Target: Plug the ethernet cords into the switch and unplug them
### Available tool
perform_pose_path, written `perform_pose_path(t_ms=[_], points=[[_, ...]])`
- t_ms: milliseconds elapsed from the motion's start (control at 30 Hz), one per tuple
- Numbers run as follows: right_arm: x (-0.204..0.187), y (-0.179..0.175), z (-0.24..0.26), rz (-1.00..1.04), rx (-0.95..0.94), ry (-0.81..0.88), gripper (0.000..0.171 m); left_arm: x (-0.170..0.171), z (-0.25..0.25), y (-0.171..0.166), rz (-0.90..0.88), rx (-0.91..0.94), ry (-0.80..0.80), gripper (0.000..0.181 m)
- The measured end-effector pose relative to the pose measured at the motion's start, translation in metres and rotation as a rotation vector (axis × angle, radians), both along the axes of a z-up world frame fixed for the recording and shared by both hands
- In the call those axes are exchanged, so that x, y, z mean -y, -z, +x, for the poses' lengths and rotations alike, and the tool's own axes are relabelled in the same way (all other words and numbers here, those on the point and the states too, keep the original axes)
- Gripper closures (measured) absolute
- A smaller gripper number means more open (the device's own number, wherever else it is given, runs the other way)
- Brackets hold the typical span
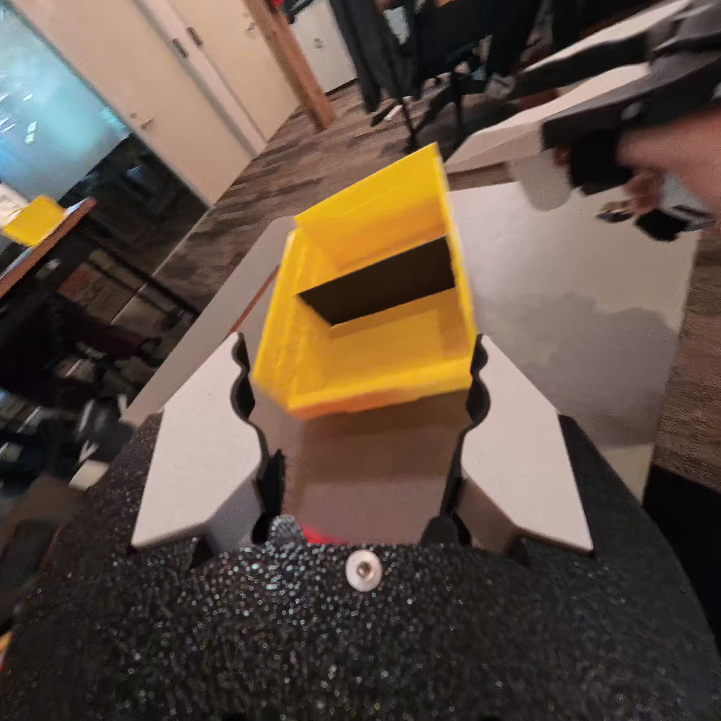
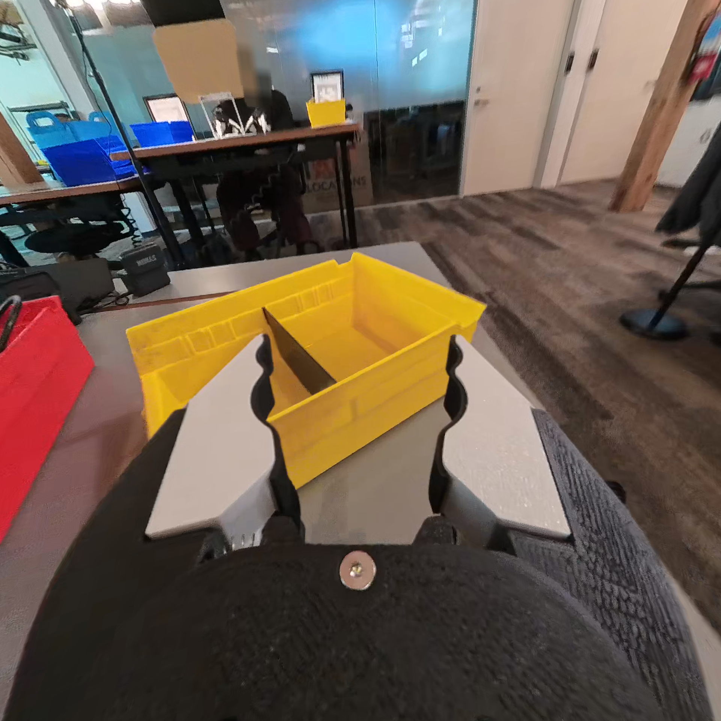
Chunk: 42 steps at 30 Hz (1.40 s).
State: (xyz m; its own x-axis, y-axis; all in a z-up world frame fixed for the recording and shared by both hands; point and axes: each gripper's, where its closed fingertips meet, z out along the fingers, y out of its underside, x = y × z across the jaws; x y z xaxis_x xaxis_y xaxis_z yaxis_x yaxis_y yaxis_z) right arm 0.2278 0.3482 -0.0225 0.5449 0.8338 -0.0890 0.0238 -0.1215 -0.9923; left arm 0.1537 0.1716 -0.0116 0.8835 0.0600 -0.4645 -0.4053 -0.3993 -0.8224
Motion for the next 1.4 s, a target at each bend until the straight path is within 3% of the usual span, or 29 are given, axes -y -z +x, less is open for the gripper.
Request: perform_pose_path(t_ms=[133,267,367,433,567,633,733,867,1000,1133,1267,1333,1400], points=[[0.021,0.016,-0.023,-0.173,0.118,-0.041,0.062,0.097,-0.078,-0.019,0.087,-0.103,-0.228,0.076],[0.05,0.053,-0.045,-0.233,0.383,-0.093,0.042,0.184,-0.144,0.011,-0.046,-0.001,-0.515,0.067],[0.063,0.081,-0.053,-0.254,0.511,-0.106,0.043,0.216,-0.164,0.029,-0.048,0.088,-0.577,0.089],[0.064,0.093,-0.052,-0.227,0.578,-0.096,0.049,0.226,-0.174,0.037,-0.032,0.107,-0.608,0.096],[0.063,0.095,-0.045,-0.209,0.623,-0.095,0.058,0.236,-0.186,0.074,-0.127,0.218,-0.683,0.087],[0.062,0.096,-0.036,-0.219,0.665,-0.101,0.066,0.233,-0.184,0.087,-0.169,0.234,-0.642,0.108],[0.061,0.099,-0.021,-0.247,0.743,-0.147,0.092,0.239,-0.188,0.098,-0.247,0.192,-0.664,0.136],[0.045,0.101,0.003,-0.268,0.792,-0.15,0.127,0.257,-0.199,0.097,-0.307,0.154,-0.725,0.154],[0.024,0.101,0.02,-0.271,0.78,-0.136,0.151,0.281,-0.209,0.093,-0.338,0.137,-0.783,0.17],[0.011,0.101,0.027,-0.275,0.741,-0.162,0.156,0.309,-0.218,0.087,-0.338,0.13,-0.856,0.181],[0.005,0.099,0.026,-0.244,0.735,-0.186,0.162,0.31,-0.212,0.085,-0.232,0.272,-0.791,0.181],[0.004,0.099,0.023,-0.242,0.735,-0.189,0.163,0.303,-0.21,0.085,-0.188,0.359,-0.748,0.143],[0.002,0.099,0.021,-0.234,0.74,-0.183,0.164,0.297,-0.215,0.082,-0.165,0.389,-0.74,0.121]])
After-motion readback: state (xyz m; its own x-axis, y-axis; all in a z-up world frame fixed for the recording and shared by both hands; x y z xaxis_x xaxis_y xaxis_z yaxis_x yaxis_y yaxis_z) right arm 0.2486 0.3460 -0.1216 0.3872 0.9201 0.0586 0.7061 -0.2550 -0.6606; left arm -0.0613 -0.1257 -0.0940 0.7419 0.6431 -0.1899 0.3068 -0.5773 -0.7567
